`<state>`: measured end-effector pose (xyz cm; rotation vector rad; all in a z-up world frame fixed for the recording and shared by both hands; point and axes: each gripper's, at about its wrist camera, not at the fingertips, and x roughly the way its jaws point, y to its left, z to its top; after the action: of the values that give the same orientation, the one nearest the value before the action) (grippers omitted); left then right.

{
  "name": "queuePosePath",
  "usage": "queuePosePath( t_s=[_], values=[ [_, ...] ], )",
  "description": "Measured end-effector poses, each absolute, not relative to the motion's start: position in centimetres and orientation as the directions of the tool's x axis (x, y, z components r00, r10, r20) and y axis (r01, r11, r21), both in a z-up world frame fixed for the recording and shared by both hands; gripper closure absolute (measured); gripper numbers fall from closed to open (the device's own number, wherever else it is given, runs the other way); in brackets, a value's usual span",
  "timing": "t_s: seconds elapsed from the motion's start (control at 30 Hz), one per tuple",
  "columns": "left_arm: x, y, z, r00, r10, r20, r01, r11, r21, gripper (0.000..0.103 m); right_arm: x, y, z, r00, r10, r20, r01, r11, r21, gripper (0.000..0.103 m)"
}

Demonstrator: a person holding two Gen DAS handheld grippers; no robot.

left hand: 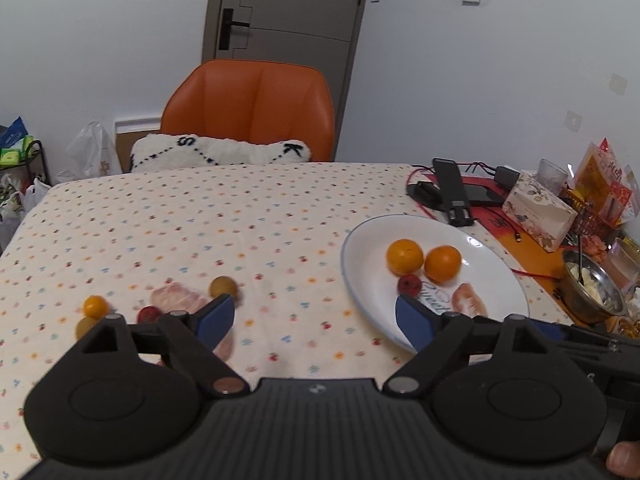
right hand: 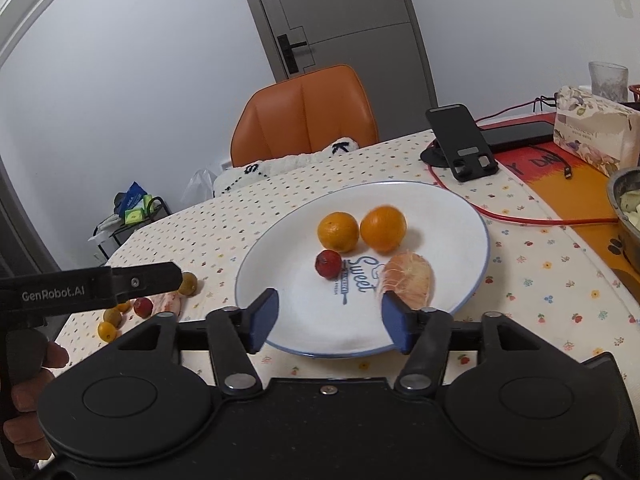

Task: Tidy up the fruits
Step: 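Move both open tools back from the plate to the remaining fruit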

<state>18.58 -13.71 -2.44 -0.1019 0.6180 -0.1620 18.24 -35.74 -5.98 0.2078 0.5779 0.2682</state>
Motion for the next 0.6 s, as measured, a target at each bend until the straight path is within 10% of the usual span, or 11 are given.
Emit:
queuePosePath(
  t_s=[0.6],
  values=[
    [16.4,-7.7,-2.8,0.806,-0.107,-0.583,0.035,0.991,-0.133,0.007,17.9,-31.7,-5.4,0.799,0.314,-0.513,-0.237,0.948,0.211,0.009]
  ],
)
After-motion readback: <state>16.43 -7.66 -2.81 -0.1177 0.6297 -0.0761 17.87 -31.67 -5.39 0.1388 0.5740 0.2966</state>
